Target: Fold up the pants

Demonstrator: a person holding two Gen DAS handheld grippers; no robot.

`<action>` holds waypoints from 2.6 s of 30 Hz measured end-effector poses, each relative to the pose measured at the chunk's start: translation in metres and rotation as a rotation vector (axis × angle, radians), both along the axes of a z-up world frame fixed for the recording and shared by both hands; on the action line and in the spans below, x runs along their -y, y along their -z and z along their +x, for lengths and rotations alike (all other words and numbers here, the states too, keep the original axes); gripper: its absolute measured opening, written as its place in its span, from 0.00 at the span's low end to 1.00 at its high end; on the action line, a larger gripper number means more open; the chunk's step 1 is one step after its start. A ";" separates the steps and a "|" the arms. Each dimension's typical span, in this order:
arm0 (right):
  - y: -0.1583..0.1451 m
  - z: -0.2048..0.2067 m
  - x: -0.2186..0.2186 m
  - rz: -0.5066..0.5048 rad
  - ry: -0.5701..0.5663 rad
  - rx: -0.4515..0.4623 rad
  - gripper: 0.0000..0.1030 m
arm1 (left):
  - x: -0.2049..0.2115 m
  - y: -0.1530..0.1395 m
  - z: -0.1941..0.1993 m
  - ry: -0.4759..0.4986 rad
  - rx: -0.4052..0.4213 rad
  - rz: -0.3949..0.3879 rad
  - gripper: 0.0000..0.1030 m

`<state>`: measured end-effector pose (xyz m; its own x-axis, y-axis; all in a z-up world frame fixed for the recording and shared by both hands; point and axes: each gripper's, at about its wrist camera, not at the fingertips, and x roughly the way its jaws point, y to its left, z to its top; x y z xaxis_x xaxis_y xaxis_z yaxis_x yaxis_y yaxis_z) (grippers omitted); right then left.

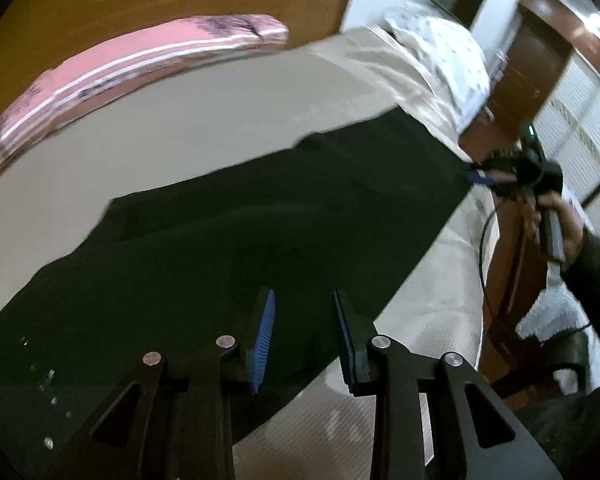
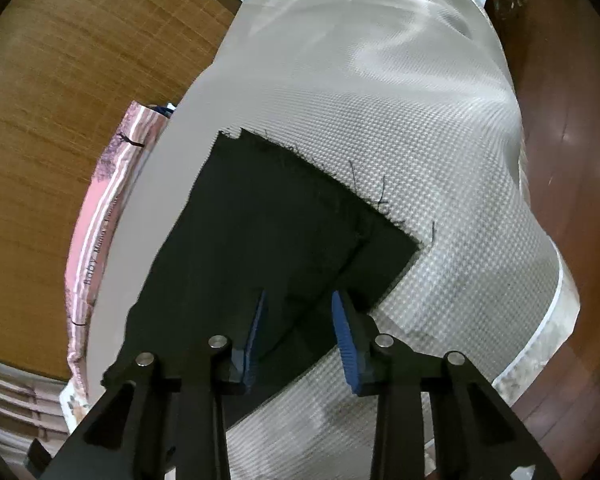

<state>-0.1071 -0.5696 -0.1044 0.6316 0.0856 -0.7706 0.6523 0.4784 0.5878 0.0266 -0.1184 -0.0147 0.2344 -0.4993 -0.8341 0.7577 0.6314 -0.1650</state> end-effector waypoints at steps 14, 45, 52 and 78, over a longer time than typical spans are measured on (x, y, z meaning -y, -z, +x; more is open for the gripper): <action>0.015 0.012 -0.009 0.111 -0.047 0.080 0.09 | 0.061 0.039 -0.031 0.181 0.008 0.081 0.30; -0.062 -0.018 -0.015 0.041 0.006 0.222 0.04 | 0.125 0.052 -0.035 0.253 0.037 0.098 0.06; -0.008 -0.040 -0.012 0.087 0.077 0.100 0.04 | 0.126 0.059 -0.040 0.278 0.027 0.110 0.06; -0.024 -0.032 0.008 -0.103 0.128 -0.069 0.13 | -0.067 0.022 0.057 -0.361 0.064 -0.038 0.24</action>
<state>-0.1388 -0.5774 -0.0808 0.5773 -0.0740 -0.8132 0.7490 0.4445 0.4913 0.0840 -0.0515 -0.0372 0.4524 -0.4050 -0.7946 0.4971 0.8542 -0.1523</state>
